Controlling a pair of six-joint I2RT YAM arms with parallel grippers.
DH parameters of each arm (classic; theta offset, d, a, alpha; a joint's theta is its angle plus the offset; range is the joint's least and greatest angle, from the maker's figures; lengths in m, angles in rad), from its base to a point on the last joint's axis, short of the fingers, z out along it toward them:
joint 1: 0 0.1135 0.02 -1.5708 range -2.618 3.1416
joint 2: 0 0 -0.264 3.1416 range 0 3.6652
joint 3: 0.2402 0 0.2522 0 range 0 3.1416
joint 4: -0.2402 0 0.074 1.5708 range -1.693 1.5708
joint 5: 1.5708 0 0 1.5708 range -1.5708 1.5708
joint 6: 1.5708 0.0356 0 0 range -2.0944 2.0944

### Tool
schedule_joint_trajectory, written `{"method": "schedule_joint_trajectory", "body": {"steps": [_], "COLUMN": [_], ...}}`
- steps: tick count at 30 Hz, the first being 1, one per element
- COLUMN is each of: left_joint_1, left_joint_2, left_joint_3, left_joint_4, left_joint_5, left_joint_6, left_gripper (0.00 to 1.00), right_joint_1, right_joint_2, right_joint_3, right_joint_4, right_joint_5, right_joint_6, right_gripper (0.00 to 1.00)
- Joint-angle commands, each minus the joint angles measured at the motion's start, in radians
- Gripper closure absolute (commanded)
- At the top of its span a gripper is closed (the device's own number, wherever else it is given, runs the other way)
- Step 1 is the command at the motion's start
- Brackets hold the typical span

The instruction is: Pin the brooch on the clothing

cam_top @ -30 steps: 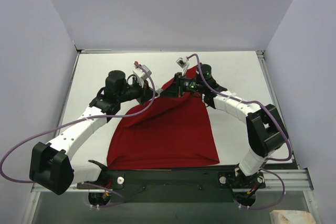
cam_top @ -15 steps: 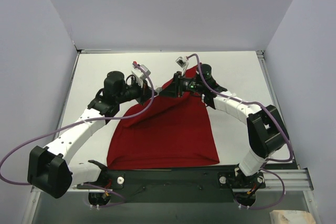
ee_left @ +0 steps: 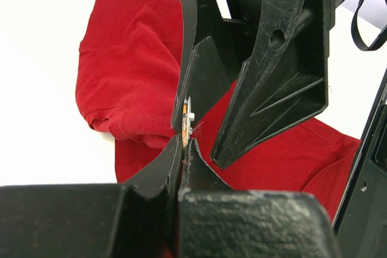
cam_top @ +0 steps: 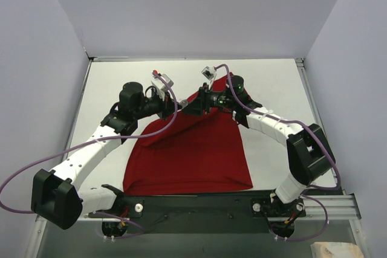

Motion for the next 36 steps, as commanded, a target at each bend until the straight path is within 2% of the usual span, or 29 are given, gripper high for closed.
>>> {"method": "schedule_joint_trajectory", "body": {"steps": [1, 5, 6, 9, 12, 19, 23, 26, 27, 32, 33, 36], "left_joint_1": [0.004, 0.007, 0.007, 0.009, 0.010, 0.013, 0.015, 0.017, 0.020, 0.027, 0.027, 0.032], "left_joint_2": [-0.026, -0.031, -0.029, -0.031, -0.028, -0.026, -0.026, -0.026, -0.028, -0.026, -0.025, -0.023], "left_joint_3": [0.016, 0.014, 0.015, 0.012, 0.011, 0.011, 0.011, 0.011, 0.012, 0.011, 0.011, 0.009], "left_joint_4": [0.079, 0.083, 0.083, 0.086, 0.098, 0.112, 0.119, 0.116, 0.118, 0.124, 0.125, 0.130], "left_joint_5": [0.039, 0.051, 0.056, 0.073, 0.099, 0.148, 0.174, 0.174, 0.174, 0.168, 0.168, 0.166], "left_joint_6": [-0.015, -0.017, -0.017, -0.020, -0.027, -0.040, -0.050, -0.052, -0.053, -0.066, -0.067, -0.075], "left_gripper": [1.00, 1.00, 1.00, 1.00, 1.00, 1.00, 1.00, 1.00, 1.00, 1.00, 1.00, 1.00], "right_joint_1": [-0.027, -0.080, -0.091, -0.090, -0.079, -0.059, -0.051, -0.050, -0.050, -0.047, -0.047, -0.045], "right_joint_2": [-0.084, -0.127, -0.135, -0.164, -0.179, -0.154, -0.130, -0.117, -0.112, -0.103, -0.103, -0.103], "right_joint_3": [-0.032, -0.073, -0.078, -0.087, -0.093, -0.083, -0.070, -0.064, -0.063, -0.063, -0.064, -0.066], "right_joint_4": [0.095, 0.187, 0.201, 0.201, 0.209, 0.204, 0.209, 0.242, 0.250, 0.258, 0.261, 0.256], "right_joint_5": [-0.054, -0.081, -0.086, -0.087, -0.086, -0.098, -0.113, -0.139, -0.150, -0.170, -0.172, -0.173], "right_joint_6": [-0.019, 0.044, 0.049, 0.034, 0.030, 0.024, 0.041, 0.070, 0.079, 0.093, 0.096, 0.096], "right_gripper": [0.49, 0.33, 0.25, 0.11, 0.02, 0.00, 0.06, 0.18, 0.27, 0.44, 0.50, 0.53]}}
